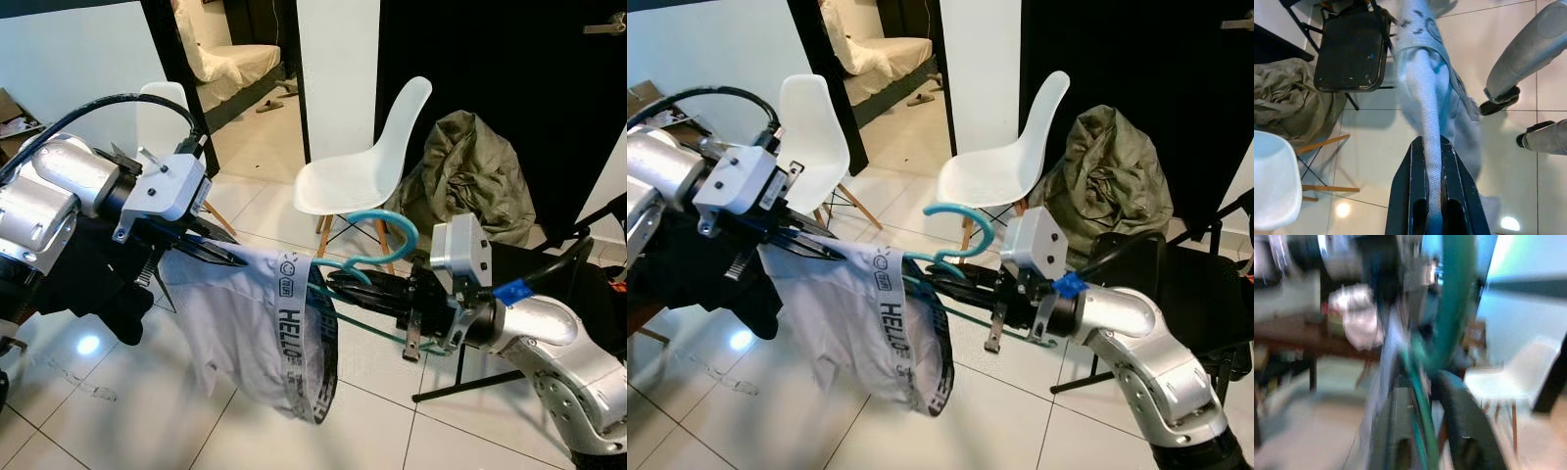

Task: Hang hanger

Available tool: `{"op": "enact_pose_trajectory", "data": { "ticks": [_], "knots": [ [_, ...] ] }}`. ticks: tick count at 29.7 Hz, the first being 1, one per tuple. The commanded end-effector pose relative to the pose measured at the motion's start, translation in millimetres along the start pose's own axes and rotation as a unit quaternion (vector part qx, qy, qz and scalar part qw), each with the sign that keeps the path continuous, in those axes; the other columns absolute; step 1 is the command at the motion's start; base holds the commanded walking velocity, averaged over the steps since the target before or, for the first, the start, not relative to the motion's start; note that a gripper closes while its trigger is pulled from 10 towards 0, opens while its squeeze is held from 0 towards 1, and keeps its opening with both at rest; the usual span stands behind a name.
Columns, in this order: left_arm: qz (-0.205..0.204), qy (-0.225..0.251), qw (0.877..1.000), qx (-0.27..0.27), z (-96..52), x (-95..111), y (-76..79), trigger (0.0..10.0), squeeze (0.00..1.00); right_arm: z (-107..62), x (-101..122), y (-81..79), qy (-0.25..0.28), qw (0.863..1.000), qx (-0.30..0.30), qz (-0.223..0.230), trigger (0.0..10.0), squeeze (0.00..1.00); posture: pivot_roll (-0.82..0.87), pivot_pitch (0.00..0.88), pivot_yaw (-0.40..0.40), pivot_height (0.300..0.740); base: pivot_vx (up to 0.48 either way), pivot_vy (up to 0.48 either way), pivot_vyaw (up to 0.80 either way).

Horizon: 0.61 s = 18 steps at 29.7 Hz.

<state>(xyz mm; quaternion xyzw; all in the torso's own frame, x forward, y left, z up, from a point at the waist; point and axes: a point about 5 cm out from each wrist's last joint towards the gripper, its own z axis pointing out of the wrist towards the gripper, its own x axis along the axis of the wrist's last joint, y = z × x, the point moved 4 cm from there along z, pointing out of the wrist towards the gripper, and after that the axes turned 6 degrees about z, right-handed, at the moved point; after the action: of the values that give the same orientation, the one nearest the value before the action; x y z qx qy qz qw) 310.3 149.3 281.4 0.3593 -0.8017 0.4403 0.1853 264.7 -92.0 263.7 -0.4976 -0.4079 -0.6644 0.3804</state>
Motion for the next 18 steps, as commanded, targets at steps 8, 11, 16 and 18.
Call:
{"op": "enact_pose_trajectory", "data": {
  "ticks": [8,11,16,18],
  "knots": [
    [0.013,-0.019,1.0,0.01,-10.8,-1,-8.5,0.0,0.0,-6.0,0,4.3,0.021,0.999,-0.01,0.027,10.0,1.0,-0.04,0.0,0.117,0.74,0.0,0.0,0.0],
    [0.026,-0.038,0.997,0.063,-30.5,-1,-27.1,0.0,0.0,-24.4,-12,14.2,0.003,0.998,-0.046,0.038,10.0,1.0,-0.04,0.0,0.118,0.74,0.0,0.0,0.0],
    [0.037,-0.056,0.991,0.118,-51.0,3,-43.4,0.0,0.0,-46.9,-23,24.5,-0.017,0.994,-0.091,0.049,10.0,1.0,-0.04,0.0,0.12,0.74,0.0,0.0,0.0],
    [0.041,-0.063,0.987,0.145,-60.2,5,-50.2,0.0,0.0,-57.5,-28,25.7,-0.023,0.992,-0.104,0.06,10.0,1.0,-0.04,0.0,0.122,0.74,0.0,0.0,0.0]
  ]
}}
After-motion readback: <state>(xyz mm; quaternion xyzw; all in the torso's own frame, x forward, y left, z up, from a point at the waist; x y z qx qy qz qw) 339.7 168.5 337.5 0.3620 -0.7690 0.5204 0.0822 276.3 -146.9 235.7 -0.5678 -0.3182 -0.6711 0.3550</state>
